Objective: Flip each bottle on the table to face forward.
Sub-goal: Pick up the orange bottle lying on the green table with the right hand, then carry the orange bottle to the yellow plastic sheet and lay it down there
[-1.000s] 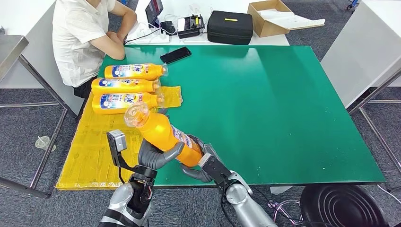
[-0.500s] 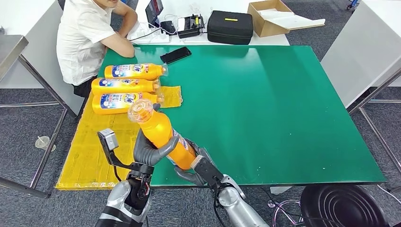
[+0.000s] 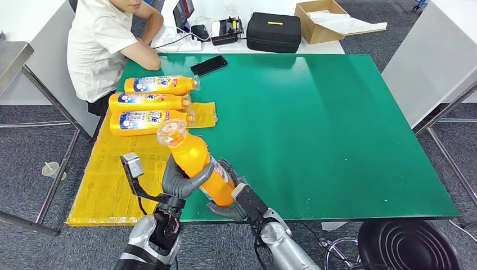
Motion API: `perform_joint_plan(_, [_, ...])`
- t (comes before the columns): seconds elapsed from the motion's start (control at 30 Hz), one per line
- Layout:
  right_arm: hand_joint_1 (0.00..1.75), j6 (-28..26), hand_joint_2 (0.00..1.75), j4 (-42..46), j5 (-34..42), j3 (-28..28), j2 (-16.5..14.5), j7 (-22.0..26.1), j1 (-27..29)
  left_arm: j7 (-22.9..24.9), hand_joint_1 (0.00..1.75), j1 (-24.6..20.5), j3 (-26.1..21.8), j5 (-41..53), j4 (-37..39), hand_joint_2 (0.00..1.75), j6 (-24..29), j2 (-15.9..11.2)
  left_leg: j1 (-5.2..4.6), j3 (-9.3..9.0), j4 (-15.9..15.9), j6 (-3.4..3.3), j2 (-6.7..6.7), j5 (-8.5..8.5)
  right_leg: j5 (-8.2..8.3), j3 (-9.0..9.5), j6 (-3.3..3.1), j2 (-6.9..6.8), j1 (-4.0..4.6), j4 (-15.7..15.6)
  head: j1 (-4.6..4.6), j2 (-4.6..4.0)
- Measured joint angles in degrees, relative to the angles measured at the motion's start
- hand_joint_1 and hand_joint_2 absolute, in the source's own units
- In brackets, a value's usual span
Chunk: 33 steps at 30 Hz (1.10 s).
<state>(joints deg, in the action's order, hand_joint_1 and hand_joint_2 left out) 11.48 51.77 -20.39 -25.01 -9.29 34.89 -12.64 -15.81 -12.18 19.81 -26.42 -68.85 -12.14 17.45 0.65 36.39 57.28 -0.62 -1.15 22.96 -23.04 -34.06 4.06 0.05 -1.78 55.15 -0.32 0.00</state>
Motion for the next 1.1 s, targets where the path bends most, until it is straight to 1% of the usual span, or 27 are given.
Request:
perform_joint_plan(0.13, [0.0,0.04,1.75,1.23,0.64,0.89,-0.1,0.62,0.99,0.72,1.75,0.04,0.82,1.48,0.71,1.75,-0.86,-0.23,0.0,0.01,0.0,0.0,0.0,0.0,0.0,0.0,0.0,0.0,0.0,0.0,0.01,0.0])
perform_joint_plan(0.2, [0.0,-0.14,1.75,2.01,0.84,1.49,-0.09,0.58,1.59,0.22,1.75,0.04,1.44,3.61,1.08,1.75,0.28,-0.31,0.0,0.02,0.0,0.0,0.0,0.0,0.0,-0.01,0.0,0.0,0.0,0.0,0.01,0.0])
perform_joint_plan(0.27, [0.0,-1.6,1.75,2.94,0.26,2.2,-0.12,0.61,2.31,-1.02,1.75,0.02,1.8,7.52,1.16,1.75,3.13,-0.32,0.0,0.02,0.0,0.0,-0.01,0.0,0.0,-0.01,0.0,0.0,0.0,0.0,0.01,0.0])
perform_joint_plan(0.33, [0.0,-4.8,1.75,4.91,-0.99,3.49,-0.23,0.73,3.63,-1.99,1.75,0.14,1.86,13.89,0.48,1.75,7.51,-0.32,0.0,0.04,0.0,0.0,-0.04,0.0,-0.01,-0.01,0.0,-0.03,0.0,0.0,0.01,0.0])
perform_joint_plan(0.4, [0.0,-8.05,1.75,8.05,-2.23,5.52,-0.5,0.69,5.5,-1.87,1.75,0.47,1.7,20.81,-1.07,1.75,11.37,-0.39,0.0,0.07,0.0,0.0,-0.05,0.0,-0.01,-0.02,0.0,-0.04,0.0,0.0,0.01,0.0])
perform_joint_plan(0.47, [0.0,-9.64,1.75,11.48,-3.05,7.82,-0.82,0.46,7.27,-1.32,1.75,0.94,1.5,25.11,-2.87,1.75,12.99,-0.47,0.0,0.08,0.0,0.0,-0.04,0.0,-0.01,-0.03,0.0,-0.03,0.0,0.0,0.01,0.0])
perform_joint_plan(0.57, [0.0,-11.0,1.75,15.57,-4.21,10.72,-1.17,0.38,9.05,-1.02,1.75,1.53,1.23,27.68,-4.88,1.75,13.9,-0.51,0.0,0.09,0.0,0.0,-0.04,0.01,-0.01,-0.04,-0.01,-0.03,0.0,0.0,0.01,0.0])
perform_joint_plan(0.63, [0.0,-15.61,1.75,17.82,-6.09,12.45,-1.64,1.56,9.99,-1.52,1.75,1.98,1.03,31.16,-5.85,1.75,16.12,-0.6,0.0,0.09,0.0,0.0,-0.04,0.01,-0.01,-0.05,-0.01,-0.03,0.0,0.0,0.01,0.0])
perform_joint_plan(0.67, [0.0,-19.69,1.75,19.31,-6.89,13.53,-1.94,2.58,10.57,-1.98,1.75,2.34,0.93,34.09,-6.5,1.75,18.23,-0.69,0.0,0.09,0.0,0.0,-0.05,0.01,-0.01,-0.05,-0.01,-0.04,0.0,0.0,0.0,0.0])
perform_joint_plan(0.73, [0.0,-30.05,1.75,23.19,-6.82,15.69,-1.96,4.31,11.73,-3.07,1.75,3.29,0.8,40.6,-8.02,1.75,23.82,-1.12,0.0,0.09,0.0,-0.01,-0.06,0.01,-0.02,-0.05,-0.01,-0.05,0.0,0.0,0.01,0.0])
perform_joint_plan(0.77, [0.0,-35.26,1.75,25.33,-6.08,16.51,-1.51,4.73,12.24,-3.59,1.75,3.7,0.78,43.31,-8.71,1.75,26.79,-1.49,-0.01,0.1,0.0,-0.01,-0.05,0.01,-0.03,-0.05,-0.02,-0.04,-0.01,0.0,0.01,0.0])
perform_joint_plan(0.8, [0.0,-39.38,1.75,27.29,-5.25,17.11,-0.81,4.9,12.66,-4.01,1.75,3.98,0.78,45.23,-9.21,1.75,29.25,-1.94,-0.01,0.1,0.0,-0.01,-0.05,0.01,-0.03,-0.05,-0.02,-0.04,-0.01,0.0,0.02,0.0])
perform_joint_plan(0.83, [0.0,-42.2,1.75,29.09,-4.49,17.57,0.0,4.95,13.02,-4.32,1.75,4.14,0.77,46.5,-9.59,1.75,31.13,-2.44,-0.02,0.1,0.0,-0.01,-0.03,0.02,-0.03,-0.05,-0.02,-0.02,-0.02,0.0,0.03,0.0])
perform_joint_plan(0.9, [0.0,-44.11,1.75,31.66,-3.99,18.11,1.22,4.98,13.68,-4.64,1.75,4.21,0.76,47.31,-10.01,1.75,32.63,-3.31,-0.02,0.09,0.0,-0.01,-0.01,0.04,-0.02,-0.07,-0.02,-0.01,-0.03,-0.01,0.03,0.0])
perform_joint_plan(1.0, [0.0,-45.48,1.75,34.51,-4.46,18.3,2.03,4.99,14.36,-4.91,1.75,4.22,0.93,49.59,-10.27,1.75,34.92,-4.17,-0.02,0.08,0.0,0.0,-0.02,0.02,-0.02,-0.08,-0.03,-0.02,-0.02,-0.01,0.02,0.0])
perform_joint_plan(1.03, [0.0,-45.99,1.75,35.76,-4.76,18.46,2.24,4.99,14.54,-4.66,1.75,4.13,1.05,51.92,-10.27,1.75,36.92,-4.49,-0.01,0.07,0.0,0.0,-0.02,0.01,-0.01,-0.08,-0.03,-0.02,-0.01,-0.01,0.03,0.0])
perform_joint_plan(1.1, [0.0,-46.53,1.75,39.44,-4.88,19.33,2.44,5.0,14.98,-3.08,1.75,3.57,1.28,59.39,-10.02,1.75,42.11,-5.33,-0.01,0.06,0.0,0.01,-0.01,0.01,-0.01,-0.08,-0.03,-0.01,-0.01,-0.01,0.02,0.0])
